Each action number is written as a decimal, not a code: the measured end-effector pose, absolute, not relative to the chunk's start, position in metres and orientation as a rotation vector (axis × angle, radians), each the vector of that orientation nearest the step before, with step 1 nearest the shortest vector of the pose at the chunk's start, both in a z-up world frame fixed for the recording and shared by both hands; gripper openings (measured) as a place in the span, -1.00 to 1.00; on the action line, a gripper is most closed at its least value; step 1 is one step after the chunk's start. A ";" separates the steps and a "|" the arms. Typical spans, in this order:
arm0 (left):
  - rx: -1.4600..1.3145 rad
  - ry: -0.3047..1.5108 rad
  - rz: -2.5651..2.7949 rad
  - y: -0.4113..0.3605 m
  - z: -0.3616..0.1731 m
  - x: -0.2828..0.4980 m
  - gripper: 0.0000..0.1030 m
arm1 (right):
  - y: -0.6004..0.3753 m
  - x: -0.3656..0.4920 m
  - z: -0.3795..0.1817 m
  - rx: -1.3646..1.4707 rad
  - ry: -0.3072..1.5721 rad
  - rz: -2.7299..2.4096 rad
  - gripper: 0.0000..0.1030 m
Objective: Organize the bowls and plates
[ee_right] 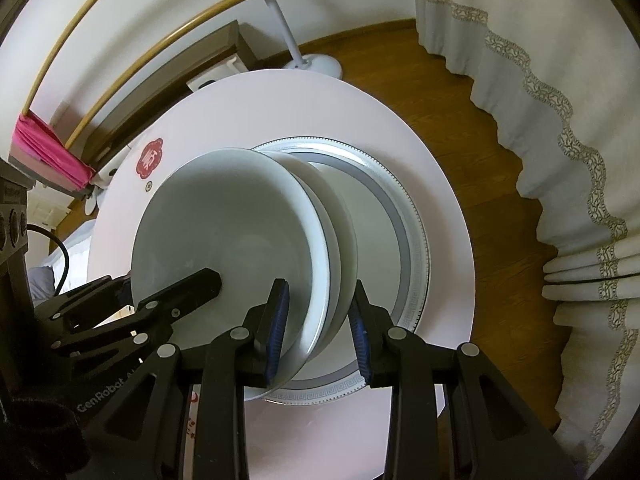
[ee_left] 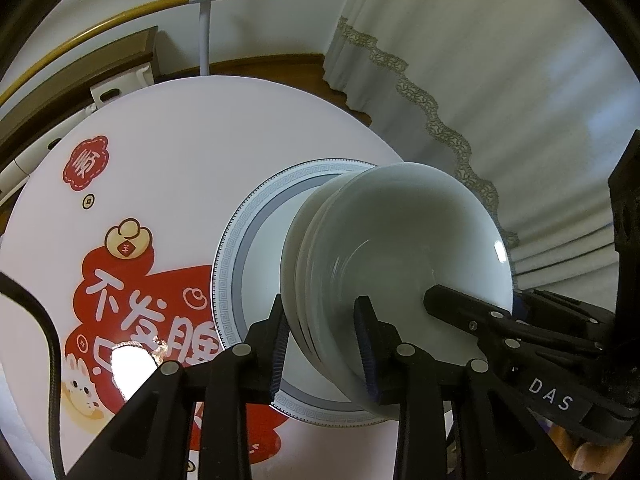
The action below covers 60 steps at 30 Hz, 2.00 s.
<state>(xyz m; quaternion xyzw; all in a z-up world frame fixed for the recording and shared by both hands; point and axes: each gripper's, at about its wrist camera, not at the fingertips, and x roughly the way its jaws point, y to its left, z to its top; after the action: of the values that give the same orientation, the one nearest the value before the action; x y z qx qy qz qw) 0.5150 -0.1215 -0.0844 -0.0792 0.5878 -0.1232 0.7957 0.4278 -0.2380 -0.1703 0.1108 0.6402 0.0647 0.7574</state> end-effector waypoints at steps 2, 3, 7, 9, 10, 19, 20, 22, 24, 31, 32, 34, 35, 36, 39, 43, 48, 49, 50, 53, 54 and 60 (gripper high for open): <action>-0.170 1.262 -0.266 -0.122 -0.084 0.514 -0.33 | -0.236 0.427 -0.169 0.233 1.391 0.135 -0.37; -0.171 1.259 -0.268 -0.122 -0.084 0.513 -0.29 | -0.235 0.427 -0.169 0.234 1.390 0.134 -0.35; -0.162 1.235 -0.255 -0.121 -0.079 0.508 -0.16 | -0.233 0.424 -0.166 0.219 1.378 0.128 -0.34; -0.163 1.222 -0.242 -0.118 -0.077 0.505 -0.08 | -0.232 0.423 -0.163 0.212 1.368 0.122 -0.34; -0.164 1.220 -0.237 -0.117 -0.076 0.504 -0.05 | -0.233 0.422 -0.162 0.211 1.365 0.120 -0.34; -0.172 1.180 -0.216 -0.106 -0.061 0.486 0.03 | -0.232 0.415 -0.146 0.223 1.328 0.113 -0.29; -0.172 1.175 -0.215 -0.105 -0.059 0.483 0.04 | -0.232 0.414 -0.143 0.228 1.317 0.119 -0.26; -0.163 1.153 -0.206 -0.102 -0.054 0.476 0.04 | -0.229 0.410 -0.134 0.218 1.289 0.118 -0.17; -0.167 1.133 -0.204 -0.098 -0.048 0.469 0.04 | -0.225 0.406 -0.128 0.197 1.269 0.120 -0.15; -0.165 1.009 -0.163 -0.070 -0.030 0.423 0.16 | -0.213 0.375 -0.113 0.157 1.196 0.123 -0.05; -0.163 0.991 -0.158 -0.065 -0.029 0.415 0.17 | -0.212 0.369 -0.111 0.156 1.184 0.126 -0.03; -0.152 0.955 -0.145 -0.058 -0.026 0.394 0.18 | -0.210 0.361 -0.107 0.150 1.164 0.134 0.08; -0.143 0.938 -0.135 -0.056 -0.026 0.385 0.20 | -0.208 0.356 -0.105 0.151 1.149 0.136 0.14; -0.128 0.913 -0.125 -0.054 -0.025 0.375 0.22 | -0.207 0.349 -0.102 0.151 1.127 0.132 0.15; -0.097 0.829 -0.098 -0.049 -0.019 0.342 0.40 | -0.200 0.332 -0.097 0.137 1.081 0.129 0.22; -0.088 0.732 -0.076 -0.043 -0.012 0.297 0.60 | -0.188 0.304 -0.091 0.124 1.009 0.126 0.47; -0.062 0.660 -0.027 -0.034 -0.014 0.245 0.73 | -0.183 0.275 -0.087 0.136 0.950 0.118 0.58; -0.058 0.655 -0.015 -0.034 -0.015 0.234 0.74 | -0.182 0.271 -0.088 0.142 0.945 0.116 0.66; -0.053 0.653 -0.009 -0.034 -0.016 0.227 0.74 | -0.183 0.264 -0.088 0.160 0.939 0.112 0.73; -0.044 0.635 -0.023 -0.036 -0.017 0.202 0.87 | -0.181 0.249 -0.090 0.174 0.924 0.115 0.77; -0.045 0.623 -0.024 -0.036 -0.017 0.194 0.89 | -0.181 0.243 -0.090 0.177 0.919 0.112 0.78; -0.009 0.586 -0.019 -0.037 -0.020 0.166 0.97 | -0.184 0.215 -0.087 0.218 0.854 0.100 0.95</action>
<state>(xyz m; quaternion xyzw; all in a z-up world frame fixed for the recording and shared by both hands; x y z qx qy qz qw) 0.1657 -0.0366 -0.0195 -0.0043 0.2887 -0.0096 0.9574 0.2148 -0.1836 -0.0870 0.1052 0.4131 0.0485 0.9033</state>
